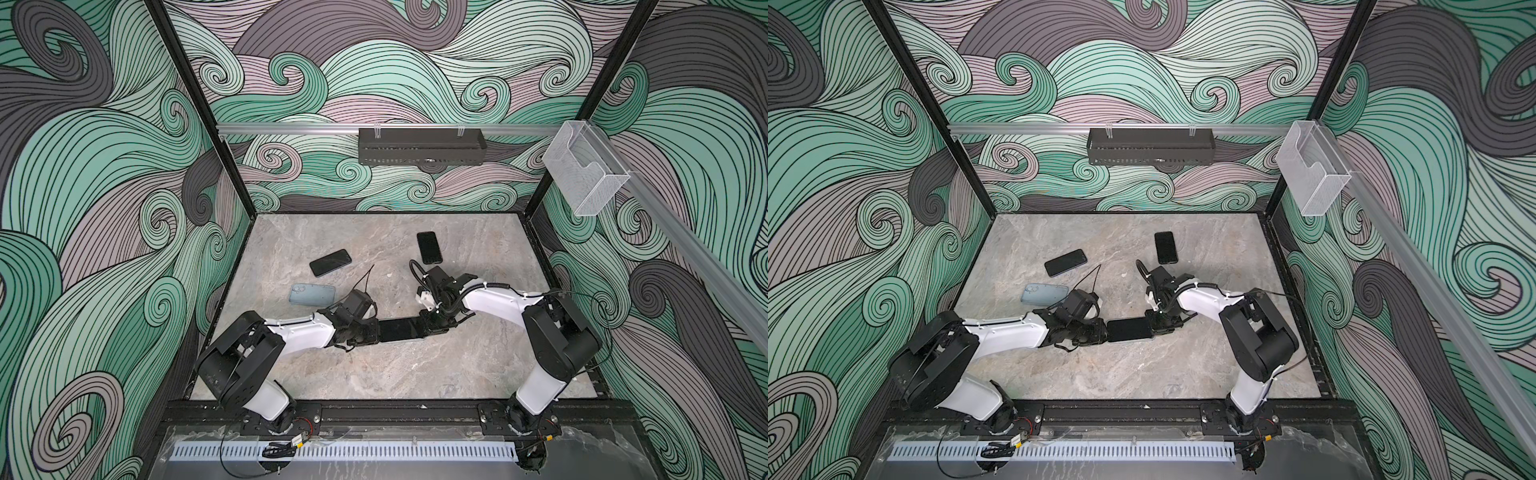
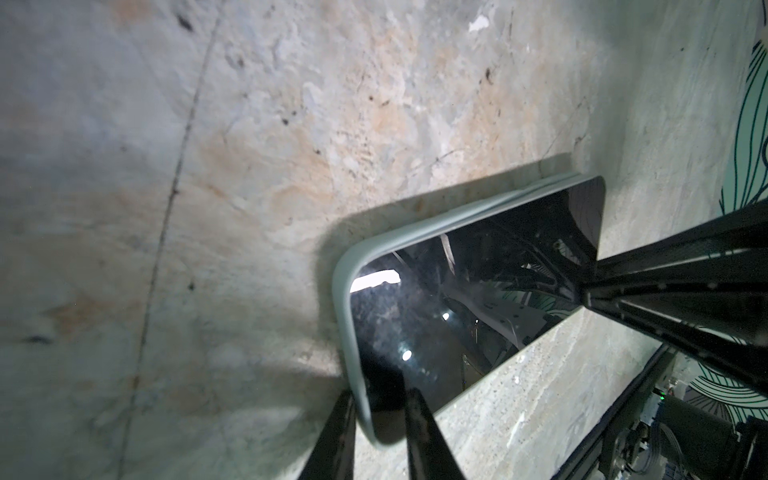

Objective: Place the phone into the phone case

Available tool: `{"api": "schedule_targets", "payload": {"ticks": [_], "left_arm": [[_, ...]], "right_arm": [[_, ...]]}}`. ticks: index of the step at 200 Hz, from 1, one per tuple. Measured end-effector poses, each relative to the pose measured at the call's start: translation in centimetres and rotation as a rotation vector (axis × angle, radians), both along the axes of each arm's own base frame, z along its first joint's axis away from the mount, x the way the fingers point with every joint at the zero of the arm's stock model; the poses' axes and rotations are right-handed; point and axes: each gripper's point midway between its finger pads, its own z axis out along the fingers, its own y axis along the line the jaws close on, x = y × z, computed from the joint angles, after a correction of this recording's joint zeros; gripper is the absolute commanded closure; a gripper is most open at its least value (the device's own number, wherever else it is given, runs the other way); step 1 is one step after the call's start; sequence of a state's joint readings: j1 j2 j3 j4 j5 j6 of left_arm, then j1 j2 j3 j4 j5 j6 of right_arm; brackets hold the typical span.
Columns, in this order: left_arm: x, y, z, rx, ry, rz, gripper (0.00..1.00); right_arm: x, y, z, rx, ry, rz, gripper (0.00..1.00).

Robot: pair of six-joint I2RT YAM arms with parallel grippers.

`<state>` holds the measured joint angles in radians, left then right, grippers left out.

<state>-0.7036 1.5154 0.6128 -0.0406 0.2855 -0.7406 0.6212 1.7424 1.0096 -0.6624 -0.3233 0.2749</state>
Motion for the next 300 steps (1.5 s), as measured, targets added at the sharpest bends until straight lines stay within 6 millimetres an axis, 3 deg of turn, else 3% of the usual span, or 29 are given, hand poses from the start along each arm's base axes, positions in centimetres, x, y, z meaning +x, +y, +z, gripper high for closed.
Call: {"api": "schedule_targets", "payload": {"ticks": [162,264,300], "left_arm": [[0.1,0.1,-0.1,0.004,0.001,0.006,0.77],[0.2,0.8,0.2,0.031,-0.015,0.031,0.77],[0.3,1.3,0.5,0.052,-0.026,0.048,0.68]], "right_arm": [[-0.2,-0.2,-0.7,-0.159,-0.061,0.052,0.83],[0.0,0.2,0.1,-0.196,-0.136,0.083,0.82],[0.6,0.6,0.7,-0.182,-0.155,0.096,0.77]]}}
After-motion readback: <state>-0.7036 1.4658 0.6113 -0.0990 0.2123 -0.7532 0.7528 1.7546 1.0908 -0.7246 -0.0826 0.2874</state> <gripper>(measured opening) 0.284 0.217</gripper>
